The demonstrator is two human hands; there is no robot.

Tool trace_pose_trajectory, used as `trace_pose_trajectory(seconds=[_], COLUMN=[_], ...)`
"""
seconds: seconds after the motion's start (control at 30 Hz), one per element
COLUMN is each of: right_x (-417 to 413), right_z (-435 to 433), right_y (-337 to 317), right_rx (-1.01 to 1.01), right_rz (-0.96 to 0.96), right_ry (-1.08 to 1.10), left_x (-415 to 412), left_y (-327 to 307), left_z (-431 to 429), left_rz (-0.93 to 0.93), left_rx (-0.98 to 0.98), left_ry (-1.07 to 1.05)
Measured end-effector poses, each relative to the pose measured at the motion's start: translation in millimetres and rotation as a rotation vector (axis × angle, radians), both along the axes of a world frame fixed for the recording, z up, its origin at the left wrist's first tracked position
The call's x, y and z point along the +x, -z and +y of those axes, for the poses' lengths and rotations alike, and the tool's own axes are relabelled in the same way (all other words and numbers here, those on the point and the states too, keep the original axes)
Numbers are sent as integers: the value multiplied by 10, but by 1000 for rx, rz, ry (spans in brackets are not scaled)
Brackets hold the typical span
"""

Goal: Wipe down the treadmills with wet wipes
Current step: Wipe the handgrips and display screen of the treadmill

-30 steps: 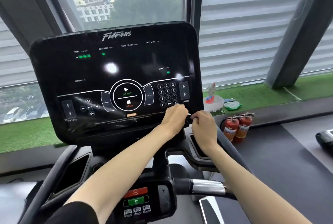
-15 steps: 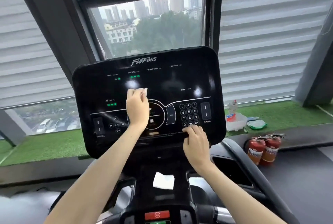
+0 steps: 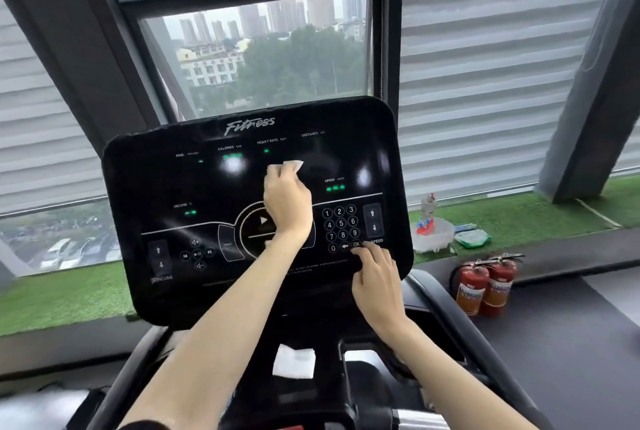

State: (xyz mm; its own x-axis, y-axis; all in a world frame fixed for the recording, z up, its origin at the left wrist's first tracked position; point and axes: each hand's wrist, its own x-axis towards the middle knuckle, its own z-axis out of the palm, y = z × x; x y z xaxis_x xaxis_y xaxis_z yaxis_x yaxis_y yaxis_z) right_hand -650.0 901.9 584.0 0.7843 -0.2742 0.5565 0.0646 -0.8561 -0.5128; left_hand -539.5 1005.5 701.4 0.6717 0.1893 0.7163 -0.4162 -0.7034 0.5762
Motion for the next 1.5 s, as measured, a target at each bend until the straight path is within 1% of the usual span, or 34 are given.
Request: trace_pose_trajectory(seconds=[0.13, 0.2, 0.27, 0.4, 0.57, 0.63, 0.67, 0.7, 0.73, 0.8, 0.83, 0.87, 0.9, 0.97, 1.03, 1.1, 1.23, 1.27, 1.33, 1.37, 1.43, 1.5], right_x=[-44, -70, -98, -152, -231, -263, -279, -291, -304, -316, -333, -325, -333, -358, -379, -396, -442, -456, -470, -468, -457, -444], right_z=[-116, -161, -192, -254, -324, -324, -320, -313, -301, -265, -253, -236, -223, -214, -227, -256, -326, -341, -369, -378, -371, -327], right_y=[16, 32, 52, 105, 158, 167, 167, 169, 173, 175, 180, 166, 159, 131, 109, 114, 147, 160, 173, 174, 160, 133], right_rx=[8, 12, 40, 117, 217, 252, 271, 293, 316, 344, 351, 353, 354, 344, 340, 337, 345, 343, 346, 347, 343, 335], right_rz=[2, 5, 16, 48, 77, 73, 75, 80, 92, 126, 144, 158, 172, 197, 213, 221, 218, 215, 219, 223, 226, 225], right_ry=[24, 35, 52, 110, 173, 194, 206, 217, 223, 217, 213, 204, 197, 191, 185, 183, 200, 206, 224, 228, 233, 232], left_x=[-239, -326, -378, -471, -592, -610, -618, -624, -614, -543, -483, -397, -341, -304, -357, -468, -579, -585, -603, -613, -584, -579], left_y=[408, 537, 619, 799, 1015, 1062, 1059, 1027, 981, 806, 716, 620, 549, 510, 604, 733, 880, 893, 903, 908, 955, 964], left_z=[-265, -345, -393, -472, -606, -597, -559, -504, -441, -300, -248, -202, -184, -218, -319, -455, -655, -675, -669, -642, -575, -478], left_rz=[-60, -60, -52, 28, 239, 284, 269, 210, 116, -58, -99, -96, -53, 38, 75, 72, 79, 70, -14, -49, -125, -144], left_rx=[295, 362, 385, 466, 678, 735, 724, 671, 583, 356, 257, 183, 140, 155, 268, 416, 741, 842, 1017, 1081, 1137, 1183], left_ry=[140, 195, 242, 349, 624, 727, 755, 752, 707, 546, 465, 396, 348, 315, 343, 394, 574, 607, 623, 624, 640, 642])
